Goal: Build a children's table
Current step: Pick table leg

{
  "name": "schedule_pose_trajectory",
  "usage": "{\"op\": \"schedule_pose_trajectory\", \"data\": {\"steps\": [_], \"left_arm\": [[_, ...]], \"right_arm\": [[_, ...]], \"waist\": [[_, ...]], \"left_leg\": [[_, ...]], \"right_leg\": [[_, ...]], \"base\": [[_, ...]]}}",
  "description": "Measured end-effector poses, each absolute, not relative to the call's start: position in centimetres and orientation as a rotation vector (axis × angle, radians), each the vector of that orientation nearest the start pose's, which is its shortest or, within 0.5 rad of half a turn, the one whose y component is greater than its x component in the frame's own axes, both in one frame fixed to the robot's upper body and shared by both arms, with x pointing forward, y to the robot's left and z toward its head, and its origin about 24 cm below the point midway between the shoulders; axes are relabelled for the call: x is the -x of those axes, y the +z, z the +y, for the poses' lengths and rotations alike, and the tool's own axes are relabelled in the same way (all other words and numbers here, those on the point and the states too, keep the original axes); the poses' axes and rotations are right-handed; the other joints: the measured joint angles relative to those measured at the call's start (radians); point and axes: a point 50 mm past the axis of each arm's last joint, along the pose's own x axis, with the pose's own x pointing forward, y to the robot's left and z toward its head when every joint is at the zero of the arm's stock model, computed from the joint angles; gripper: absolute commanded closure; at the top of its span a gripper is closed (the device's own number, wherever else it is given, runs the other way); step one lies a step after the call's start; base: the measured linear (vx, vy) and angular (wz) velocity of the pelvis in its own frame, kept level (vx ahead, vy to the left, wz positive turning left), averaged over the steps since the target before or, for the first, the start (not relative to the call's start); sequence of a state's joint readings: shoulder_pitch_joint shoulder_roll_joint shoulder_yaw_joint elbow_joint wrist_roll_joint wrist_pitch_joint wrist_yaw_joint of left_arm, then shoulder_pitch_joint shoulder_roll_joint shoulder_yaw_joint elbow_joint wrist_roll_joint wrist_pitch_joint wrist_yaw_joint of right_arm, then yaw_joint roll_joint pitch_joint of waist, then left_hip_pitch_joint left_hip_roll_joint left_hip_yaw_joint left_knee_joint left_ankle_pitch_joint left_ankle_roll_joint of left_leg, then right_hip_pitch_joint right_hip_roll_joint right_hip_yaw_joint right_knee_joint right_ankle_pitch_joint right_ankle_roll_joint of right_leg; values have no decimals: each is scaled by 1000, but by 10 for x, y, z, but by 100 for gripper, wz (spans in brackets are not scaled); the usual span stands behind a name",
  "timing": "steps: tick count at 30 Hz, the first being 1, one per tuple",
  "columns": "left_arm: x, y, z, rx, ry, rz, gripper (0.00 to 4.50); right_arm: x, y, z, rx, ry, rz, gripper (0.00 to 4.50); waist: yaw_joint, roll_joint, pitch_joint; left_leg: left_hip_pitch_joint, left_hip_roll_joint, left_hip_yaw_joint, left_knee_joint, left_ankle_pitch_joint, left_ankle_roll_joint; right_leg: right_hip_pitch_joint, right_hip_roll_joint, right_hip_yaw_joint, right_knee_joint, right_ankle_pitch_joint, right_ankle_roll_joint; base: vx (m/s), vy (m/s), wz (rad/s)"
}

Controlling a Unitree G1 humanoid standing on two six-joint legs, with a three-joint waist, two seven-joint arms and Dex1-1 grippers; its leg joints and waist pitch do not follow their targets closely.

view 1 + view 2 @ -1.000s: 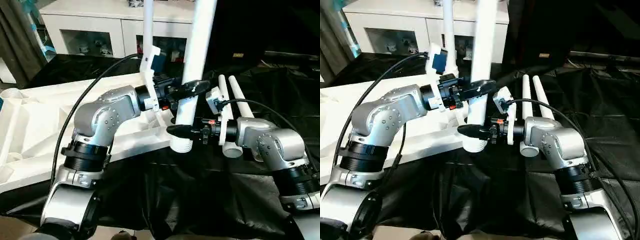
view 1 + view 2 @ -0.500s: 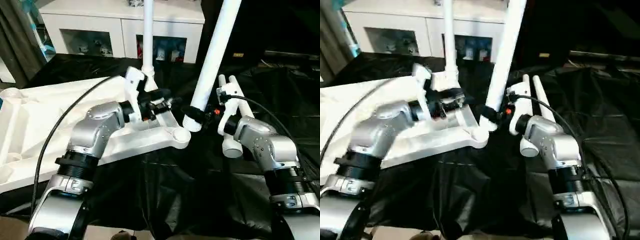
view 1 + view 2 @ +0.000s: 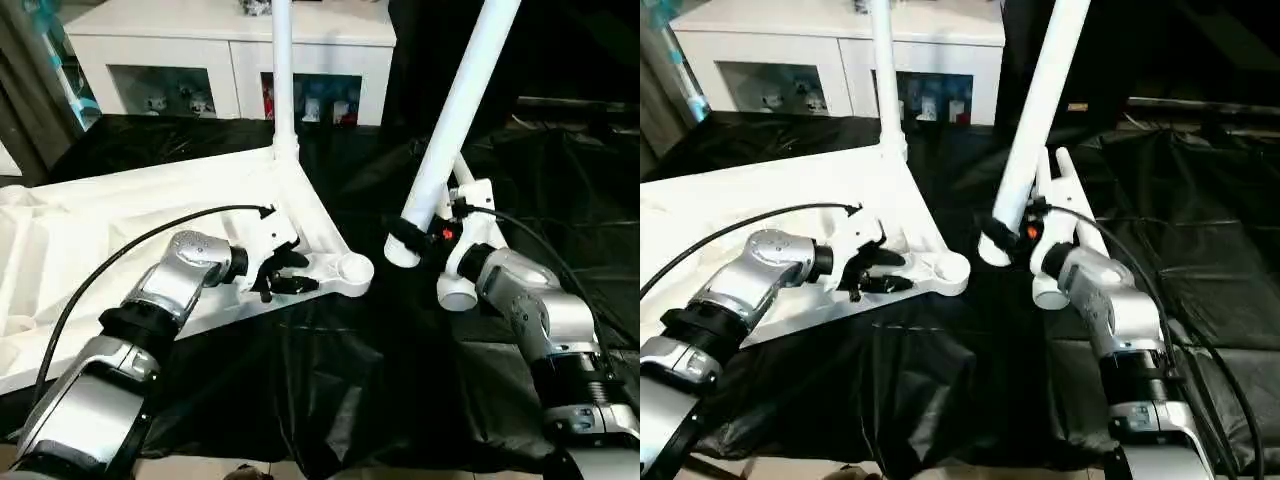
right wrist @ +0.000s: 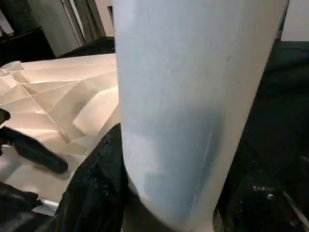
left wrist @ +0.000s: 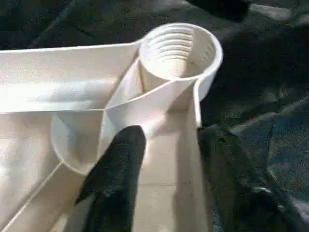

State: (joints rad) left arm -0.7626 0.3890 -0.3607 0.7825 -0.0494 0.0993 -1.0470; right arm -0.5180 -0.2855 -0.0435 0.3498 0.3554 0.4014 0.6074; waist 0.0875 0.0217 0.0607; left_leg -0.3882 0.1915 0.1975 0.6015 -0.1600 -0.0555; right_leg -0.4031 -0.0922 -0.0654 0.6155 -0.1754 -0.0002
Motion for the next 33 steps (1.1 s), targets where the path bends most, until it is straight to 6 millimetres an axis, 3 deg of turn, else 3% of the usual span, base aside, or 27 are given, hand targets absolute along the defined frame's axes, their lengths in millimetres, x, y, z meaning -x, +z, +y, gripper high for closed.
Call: {"op": "schedule_pose_trajectory", "data": {"steps": [6,15,22,33], "left_arm": [[-346,58,143,-443,-1179,507,315],[-345,59,143,-409,-1209,494,369],[-343,63,146,-374,-1226,462,442],[-340,60,153,-407,-1200,440,450]], "right_arm": [[-335,91,-162,-141,637,191,252],[-334,92,-159,-133,670,191,252],[-336,95,-156,-130,701,185,252],[-336,95,-149,-117,757,196,252]], "waist": [[0,2,1],[0,2,1],[-1,0,1],[0,-2,0]], "left_leg": [[1,0,0,0,0,0],[0,0,0,0,0,0],[1,0,1,0,0,0],[1,0,1,0,0,0]], "right_leg": [[0,0,0,0,1,-1],[0,0,0,0,1,-1],[0,0,0,0,1,-1],[0,0,1,0,1,-1]], "base": [[0,0,0],[0,0,0],[0,0,0],[0,0,0]]}}
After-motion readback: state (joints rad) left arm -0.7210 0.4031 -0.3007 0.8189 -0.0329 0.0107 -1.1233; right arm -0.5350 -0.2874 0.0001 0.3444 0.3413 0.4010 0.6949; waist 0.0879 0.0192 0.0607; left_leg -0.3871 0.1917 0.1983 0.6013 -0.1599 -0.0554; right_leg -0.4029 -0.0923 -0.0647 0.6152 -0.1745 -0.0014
